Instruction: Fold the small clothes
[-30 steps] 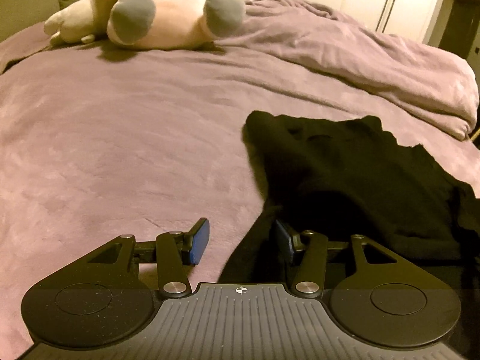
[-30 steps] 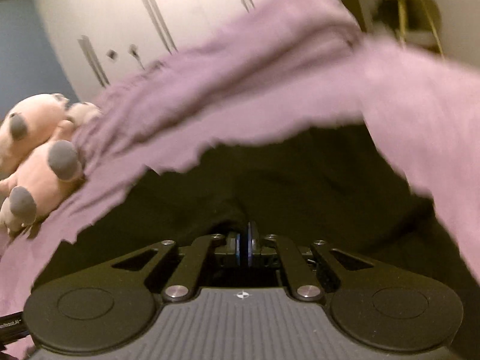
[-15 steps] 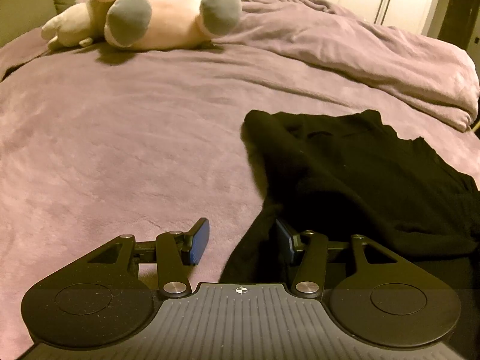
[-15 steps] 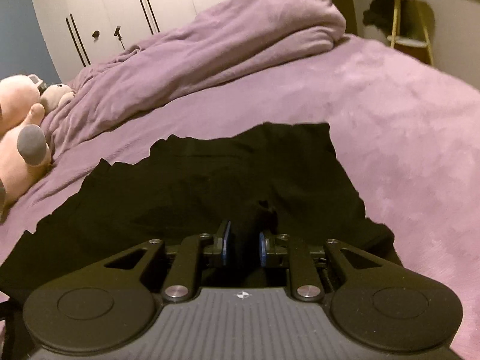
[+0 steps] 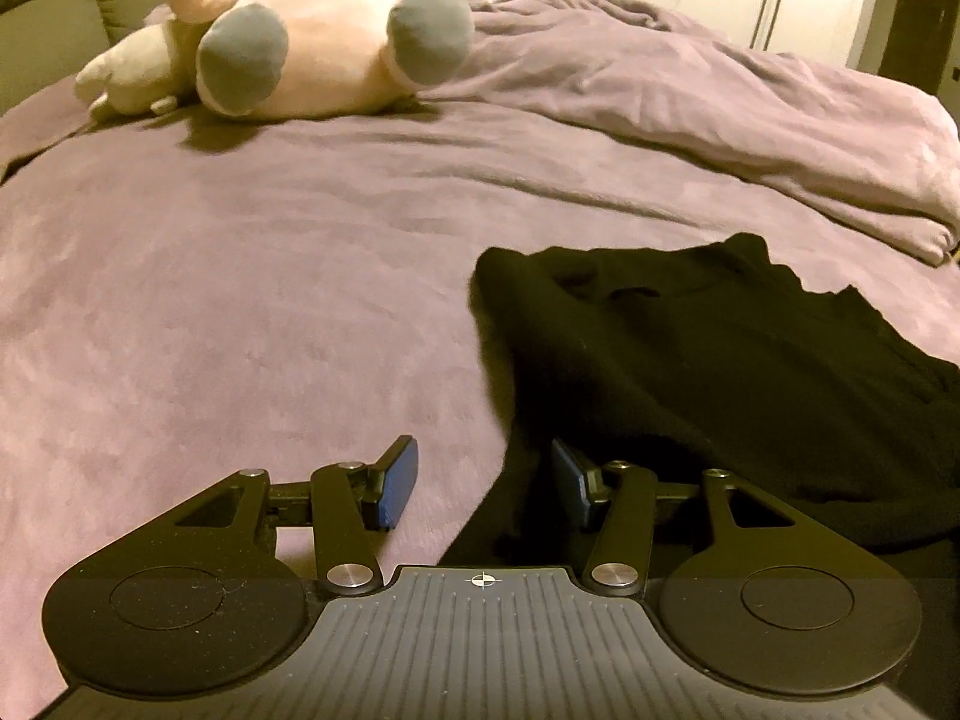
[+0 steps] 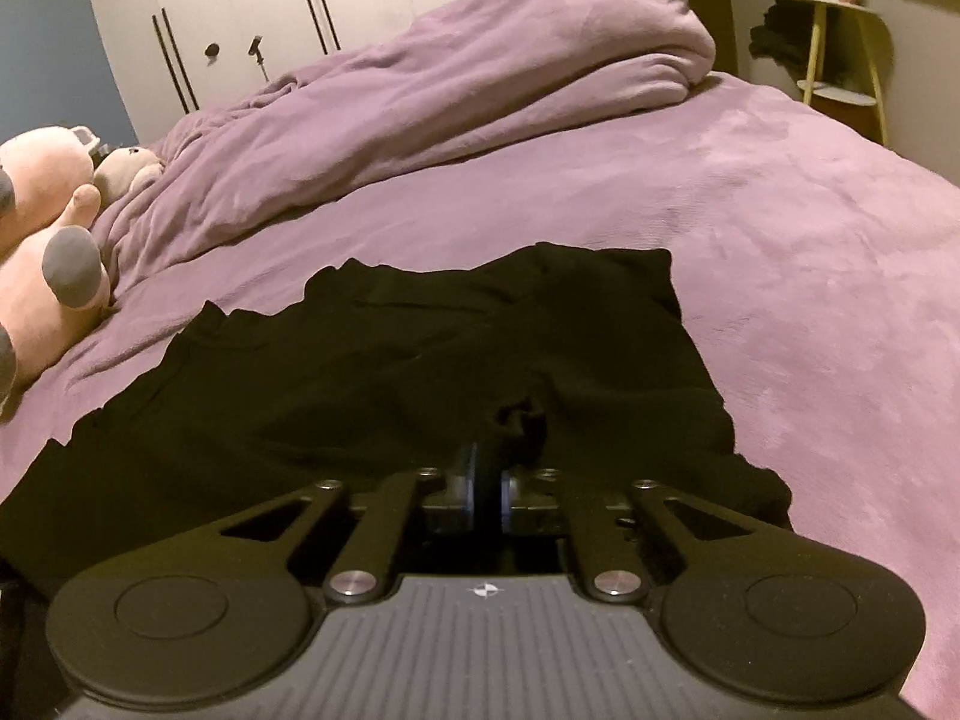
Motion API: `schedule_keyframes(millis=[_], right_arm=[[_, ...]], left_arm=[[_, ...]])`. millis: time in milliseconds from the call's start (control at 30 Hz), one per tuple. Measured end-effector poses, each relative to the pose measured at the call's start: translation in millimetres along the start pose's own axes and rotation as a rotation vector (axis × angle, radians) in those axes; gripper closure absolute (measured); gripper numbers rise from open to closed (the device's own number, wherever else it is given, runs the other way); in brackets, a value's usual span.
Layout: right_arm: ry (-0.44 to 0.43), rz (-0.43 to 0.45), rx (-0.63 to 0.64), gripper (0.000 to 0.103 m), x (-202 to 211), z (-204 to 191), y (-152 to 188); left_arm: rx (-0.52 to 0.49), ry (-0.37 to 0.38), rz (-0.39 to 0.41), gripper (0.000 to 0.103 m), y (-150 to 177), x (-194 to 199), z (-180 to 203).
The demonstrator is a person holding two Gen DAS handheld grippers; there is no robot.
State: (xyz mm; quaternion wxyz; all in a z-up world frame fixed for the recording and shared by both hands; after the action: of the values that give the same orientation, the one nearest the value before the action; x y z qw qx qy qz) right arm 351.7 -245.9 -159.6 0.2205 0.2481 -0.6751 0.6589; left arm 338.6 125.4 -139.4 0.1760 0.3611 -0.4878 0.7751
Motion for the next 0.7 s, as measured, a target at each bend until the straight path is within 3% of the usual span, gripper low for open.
schedule_keyframes(millis=[100,200,267,400,533,700], right_arm=[[0.065,0.093,0.054,0.098,15.8,-0.9,-11.7],[0.193,0.167,0.069,0.098,30.4,7.1,-19.9],[0.235,0.140,0.065,0.098,26.0,15.6,-15.6],[0.218,0.045,0.040,0.098,11.3,29.1,2.4],[0.211,0.079,0.039,0.098,18.6,29.9,2.7],[0.293,0.036,0.090,0.098,8.3,33.1,9.6]], left_arm=[[-0.013,-0.019,0.010,0.048,-2.9,-2.7,0.9],[-0.014,-0.025,0.009,0.048,-4.3,-6.0,1.5],[-0.015,-0.027,0.006,0.048,-4.5,-7.0,1.9],[-0.025,-0.027,0.006,0.048,-4.6,-9.0,2.1],[-0.021,-0.035,-0.007,0.047,-4.0,-11.4,2.4],[-0.050,-0.044,-0.016,0.045,-1.4,-12.9,5.4]])
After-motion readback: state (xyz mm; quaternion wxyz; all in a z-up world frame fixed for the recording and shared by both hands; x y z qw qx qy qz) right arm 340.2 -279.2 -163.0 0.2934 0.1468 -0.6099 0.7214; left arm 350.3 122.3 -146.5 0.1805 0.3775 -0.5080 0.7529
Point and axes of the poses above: each gripper's, at about its wrist camera, not at the fingertips, and x roughly against the way its jaws point, z to its right, y to its underside, the point moved 7 cm from there along -x, roughly the way its jaws point, and after that the axes turned 15 degrees about x, right-handed, at the moved point
